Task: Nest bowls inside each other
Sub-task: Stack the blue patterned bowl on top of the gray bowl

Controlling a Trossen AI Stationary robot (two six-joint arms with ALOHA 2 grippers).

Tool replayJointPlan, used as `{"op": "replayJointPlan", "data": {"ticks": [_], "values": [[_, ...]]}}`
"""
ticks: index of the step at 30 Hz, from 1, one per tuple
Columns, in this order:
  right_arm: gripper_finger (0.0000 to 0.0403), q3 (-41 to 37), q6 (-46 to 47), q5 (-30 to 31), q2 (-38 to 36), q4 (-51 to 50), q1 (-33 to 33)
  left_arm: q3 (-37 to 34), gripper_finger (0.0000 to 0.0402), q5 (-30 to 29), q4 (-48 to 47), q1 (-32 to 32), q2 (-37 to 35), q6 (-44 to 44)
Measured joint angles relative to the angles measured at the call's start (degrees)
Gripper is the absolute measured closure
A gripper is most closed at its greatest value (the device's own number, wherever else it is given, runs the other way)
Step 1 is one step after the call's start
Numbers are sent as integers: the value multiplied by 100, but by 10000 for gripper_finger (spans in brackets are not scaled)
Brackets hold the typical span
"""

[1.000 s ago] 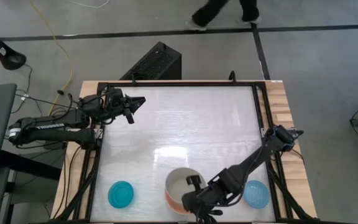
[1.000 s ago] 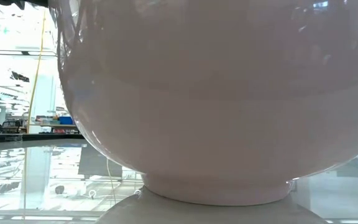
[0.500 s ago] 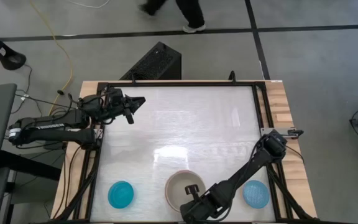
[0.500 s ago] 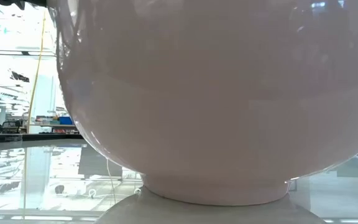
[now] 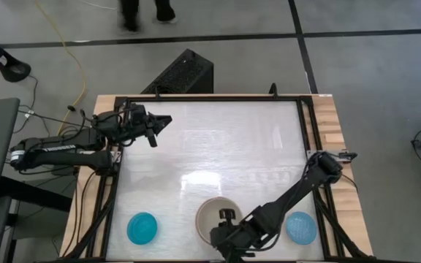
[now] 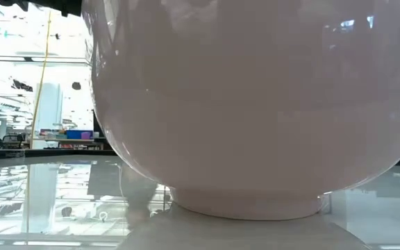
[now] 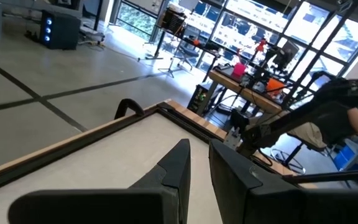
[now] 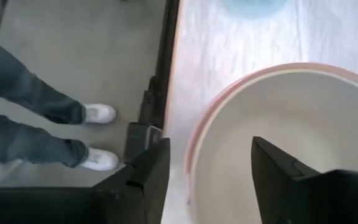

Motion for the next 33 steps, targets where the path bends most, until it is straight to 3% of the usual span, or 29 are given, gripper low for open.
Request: {"op": "replayJointPlan", "data": {"ticks": [8, 18, 24, 29, 33], "values": [[218, 2, 397, 549, -389, -736, 81, 0, 354, 552, -555, 0, -2, -54], [225, 7, 1225, 1435, -930, -2349, 160, 0, 354, 2198, -1941, -261, -2, -337], [225, 7, 2104, 2164, -1290, -3642, 330, 0, 354, 3164, -2909, -793, -2, -467], [225, 5, 3130, 2791, -1618, -4699, 406, -2, 354, 3443, -3545, -1492, -2, -781], [225, -285, 3449, 3214, -2022, -4688, 397, -2, 354, 3425, -3924, -2213, 13, -1051]]}}
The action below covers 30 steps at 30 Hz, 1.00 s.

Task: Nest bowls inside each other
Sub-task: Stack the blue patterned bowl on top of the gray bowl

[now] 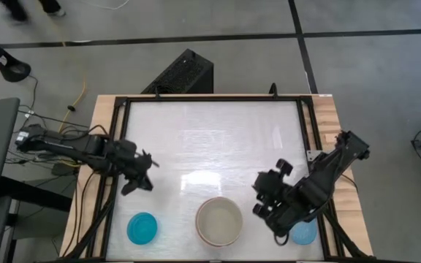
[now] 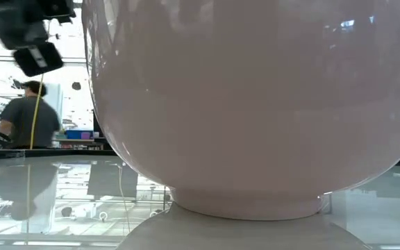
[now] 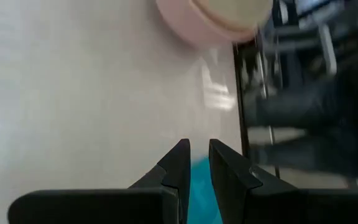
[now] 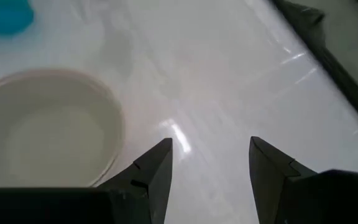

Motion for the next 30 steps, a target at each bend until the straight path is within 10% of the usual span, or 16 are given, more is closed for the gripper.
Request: {"op": "replayJointPlan", "data": {"ticks": [14, 30], "values": [[225, -1882, 660, 84, -1315, 420, -86, 0, 334, -1309, -40, -1884, 1248, -423], [225, -2775, 749, 84, -2228, 901, -86, 0, 276, -576, 1219, -2262, 2811, -780]]}}
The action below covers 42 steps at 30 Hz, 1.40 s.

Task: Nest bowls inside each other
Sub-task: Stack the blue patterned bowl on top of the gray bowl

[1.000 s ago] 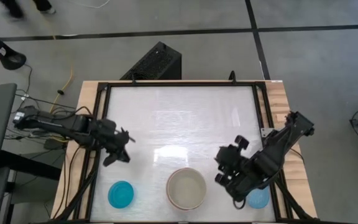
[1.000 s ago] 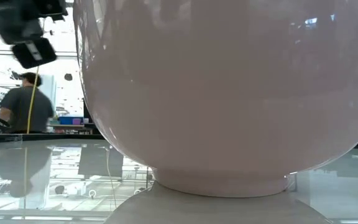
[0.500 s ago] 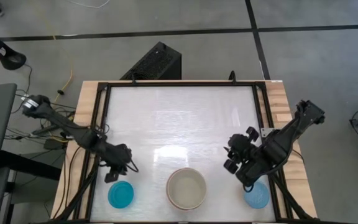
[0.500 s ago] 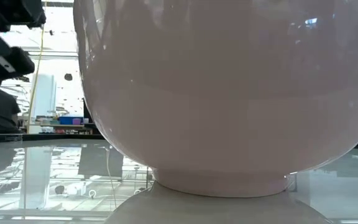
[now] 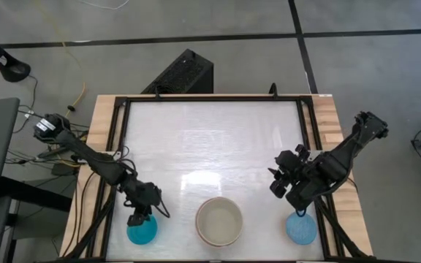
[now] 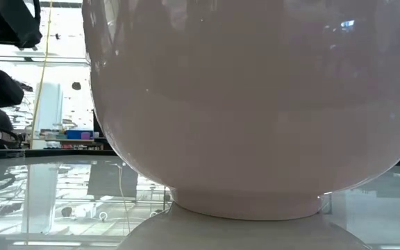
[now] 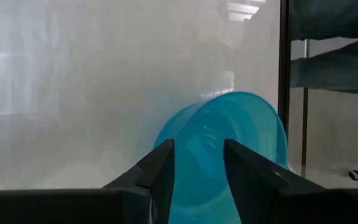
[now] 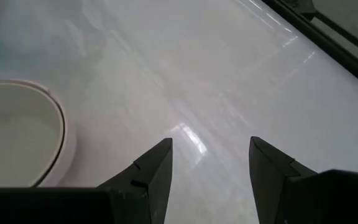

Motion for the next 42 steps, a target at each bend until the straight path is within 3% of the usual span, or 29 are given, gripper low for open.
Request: {"op": "replayJointPlan", "data": {"ticks": [3, 9, 17, 24, 31, 42], "values": [[225, 0, -126, -138, 4, 25, 10, 0, 276, -16, 90, -2, 39, -11], [225, -2, -339, -1374, 14, 386, 468, 0, 276, -128, 191, 51, 11, -19], [225, -2, 737, -2116, 226, 1073, 1543, 0, 276, -323, 196, 60, 13, 4], [225, -2, 1464, -2557, 863, 1485, 2126, 0, 276, -397, 196, 62, 13, 40], [225, -2, 1845, -2638, 1302, 1778, 2366, 0, 276, -425, 216, 60, 13, 42], [225, -2, 2015, -2579, 1330, 1767, 2406, 0, 276, -270, 220, 60, 13, 5]]}}
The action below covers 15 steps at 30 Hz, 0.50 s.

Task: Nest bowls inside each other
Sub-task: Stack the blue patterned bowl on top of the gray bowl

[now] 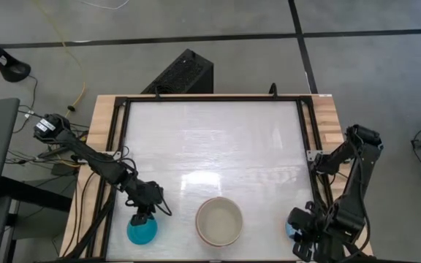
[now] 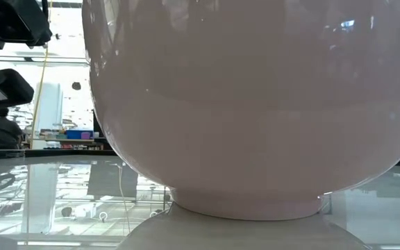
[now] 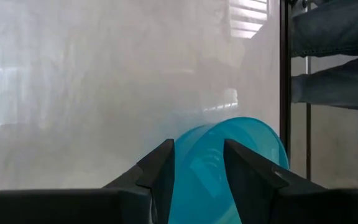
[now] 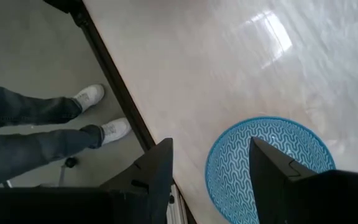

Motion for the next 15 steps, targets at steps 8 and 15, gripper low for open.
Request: {"op": "replayJointPlan", "data": {"ticks": [8, 15], "values": [[225, 0, 0, 2, 0, -9, 14, 0, 276, 77, -33, 0, 0, -14], [225, 0, 244, -43, 125, -122, 204, 0, 276, 74, -35, 0, 0, -12]]}}
